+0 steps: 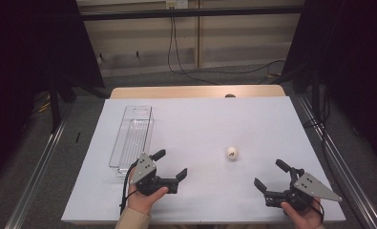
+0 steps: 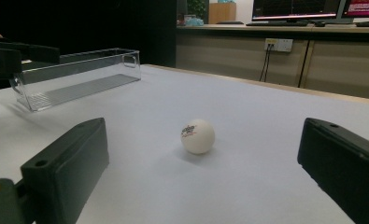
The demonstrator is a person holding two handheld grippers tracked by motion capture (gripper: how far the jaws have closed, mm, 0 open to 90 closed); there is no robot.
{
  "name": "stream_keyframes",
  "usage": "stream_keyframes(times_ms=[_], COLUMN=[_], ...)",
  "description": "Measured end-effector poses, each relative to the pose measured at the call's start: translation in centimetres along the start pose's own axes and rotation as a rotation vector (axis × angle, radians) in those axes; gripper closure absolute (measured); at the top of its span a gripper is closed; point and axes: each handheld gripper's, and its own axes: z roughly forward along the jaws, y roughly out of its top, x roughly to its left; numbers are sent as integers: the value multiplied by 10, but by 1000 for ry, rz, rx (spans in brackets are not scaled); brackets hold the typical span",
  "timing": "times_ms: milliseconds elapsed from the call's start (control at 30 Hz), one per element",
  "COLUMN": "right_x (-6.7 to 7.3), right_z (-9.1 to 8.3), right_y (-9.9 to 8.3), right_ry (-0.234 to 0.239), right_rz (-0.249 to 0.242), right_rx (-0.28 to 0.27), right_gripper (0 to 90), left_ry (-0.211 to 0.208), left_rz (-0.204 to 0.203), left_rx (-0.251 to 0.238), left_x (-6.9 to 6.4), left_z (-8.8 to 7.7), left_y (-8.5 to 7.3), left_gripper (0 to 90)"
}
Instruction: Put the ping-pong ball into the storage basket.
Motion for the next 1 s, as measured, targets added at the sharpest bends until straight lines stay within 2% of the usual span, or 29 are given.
stream_keyframes(times_ms=[33,67,167,333,367,400,433,533,567,600,633,667,700,733,767,833,1000], right_x=[0,0,0,0,0,0,0,-1,-1,-1,-1,-1,-1,-1,0,0,0], right_z=[0,0,0,0,0,0,0,0,0,0,0,0,0,0,0,0,0], right_y=[0,0,0,0,0,0,0,0,0,0,0,0,0,0,1,1,1], right_ry=[-1,-1,2,3,2,4,4,5,6,7,7,9,9,11,10,13,17], right_rz=[-3,-1,-4,-1,-1,-1,-1,-2,-3,-4,-4,-5,-4,-3,-1,-2,-4], right_rx=[0,1,3,3,2,3,3,2,2,3,3,4,4,4,2,2,4], right_gripper=[16,16,16,16,16,16,16,16,16,16,16,16,16,16,16,16,16], left_ry=[-11,-11,-11,-12,-18,-18,-29,-25,-22,-26,-23,-25,-27,-29,-26,-29,-34], left_rz=[12,-7,-1,26,3,3,17,26,20,35,23,46,25,46,23,38,22], left_rx=[9,-6,2,24,18,18,24,40,29,39,30,47,30,46,26,39,39], left_x=[0,-1,-3,-3,-5,-5,-5,-5,-6,-5,-6,-5,-6,-5,-7,-7,-9], left_z=[0,3,6,10,13,13,14,16,18,18,20,19,21,21,23,23,27], left_y=[0,0,-1,0,0,0,0,-1,-1,-1,-1,-1,-2,-1,-1,-1,-1], left_gripper=[15,15,15,15,15,15,15,15,15,15,15,15,15,15,15,15,15])
